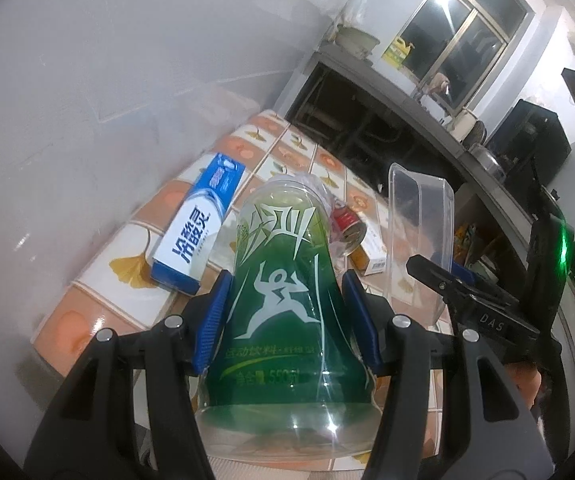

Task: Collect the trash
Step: 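Lift the bottle and clear box and carry both over the wastebasket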

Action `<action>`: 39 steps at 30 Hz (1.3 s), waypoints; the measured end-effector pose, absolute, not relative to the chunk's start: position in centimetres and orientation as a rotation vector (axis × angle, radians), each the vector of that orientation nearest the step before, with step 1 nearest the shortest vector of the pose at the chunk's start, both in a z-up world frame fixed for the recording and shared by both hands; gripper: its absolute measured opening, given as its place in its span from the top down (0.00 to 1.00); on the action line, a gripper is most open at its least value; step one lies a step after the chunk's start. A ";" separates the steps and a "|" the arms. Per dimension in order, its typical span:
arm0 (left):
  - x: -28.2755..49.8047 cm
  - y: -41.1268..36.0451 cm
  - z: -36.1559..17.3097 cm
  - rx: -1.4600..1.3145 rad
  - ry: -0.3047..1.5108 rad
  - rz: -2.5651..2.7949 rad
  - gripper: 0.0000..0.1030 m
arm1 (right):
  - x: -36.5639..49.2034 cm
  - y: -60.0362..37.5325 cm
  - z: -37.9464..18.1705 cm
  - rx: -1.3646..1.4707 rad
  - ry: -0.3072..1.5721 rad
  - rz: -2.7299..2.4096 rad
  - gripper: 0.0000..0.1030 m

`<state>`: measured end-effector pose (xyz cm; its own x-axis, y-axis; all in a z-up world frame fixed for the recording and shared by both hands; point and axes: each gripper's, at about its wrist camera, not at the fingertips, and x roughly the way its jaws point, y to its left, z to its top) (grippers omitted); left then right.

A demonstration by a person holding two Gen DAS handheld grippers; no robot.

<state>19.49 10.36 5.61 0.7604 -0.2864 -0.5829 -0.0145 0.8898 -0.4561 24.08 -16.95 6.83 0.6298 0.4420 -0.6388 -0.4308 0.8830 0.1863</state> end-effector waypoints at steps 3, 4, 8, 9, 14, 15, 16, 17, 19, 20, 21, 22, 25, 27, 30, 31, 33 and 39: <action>18.6 10.5 6.8 -0.452 0.666 -0.152 0.48 | 23.4 -17.3 7.6 0.030 0.717 0.504 0.20; 18.3 10.6 7.2 -0.450 0.657 -0.153 0.48 | 23.2 -17.5 7.9 0.033 0.712 0.503 0.20; 17.2 10.6 8.5 -0.447 0.627 -0.156 0.48 | 22.3 -18.1 8.8 0.045 0.689 0.501 0.20; 16.9 10.6 8.8 -0.446 0.619 -0.157 0.48 | 22.1 -18.2 9.0 0.049 0.684 0.500 0.20; 15.6 10.2 10.6 -0.435 0.581 -0.176 0.48 | 20.5 -19.5 10.4 0.074 0.649 0.489 0.20; 15.4 10.0 10.9 -0.432 0.575 -0.182 0.48 | 20.2 -19.7 10.7 0.080 0.643 0.487 0.20; 15.3 9.8 11.1 -0.430 0.571 -0.187 0.48 | 19.9 -20.0 10.8 0.086 0.637 0.485 0.20; 15.1 9.6 11.4 -0.427 0.567 -0.195 0.48 | 19.4 -20.4 11.2 0.096 0.628 0.480 0.20; 14.8 9.2 12.0 -0.421 0.557 -0.214 0.48 | 18.5 -21.1 11.7 0.110 0.613 0.472 0.20; 14.6 8.9 12.3 -0.416 0.550 -0.223 0.48 | 18.0 -21.6 12.0 0.119 0.605 0.465 0.20; 14.5 8.7 12.5 -0.415 0.545 -0.230 0.48 | 17.6 -22.1 12.3 0.127 0.600 0.459 0.20; 14.3 8.5 12.8 -0.414 0.542 -0.238 0.48 | 17.1 -22.7 12.5 0.138 0.595 0.450 0.20; 13.7 7.8 13.5 -0.412 0.534 -0.269 0.48 | 16.1 -24.1 13.0 0.161 0.583 0.429 0.20; 13.6 7.2 13.8 -0.409 0.531 -0.284 0.48 | 15.2 -25.3 13.3 0.183 0.574 0.412 0.20; 13.4 6.4 14.1 -0.404 0.530 -0.315 0.48 | 13.7 -27.1 13.6 0.211 0.560 0.380 0.20; 13.4 6.0 14.2 -0.400 0.530 -0.327 0.48 | 13.3 -27.5 13.6 0.217 0.557 0.372 0.20; 13.4 5.1 14.4 -0.394 0.534 -0.353 0.48 | 12.5 -28.9 13.4 0.236 0.550 0.344 0.20; 14.1 1.3 14.7 -0.378 0.563 -0.468 0.48 | 8.9 -33.1 13.0 0.288 0.536 0.239 0.20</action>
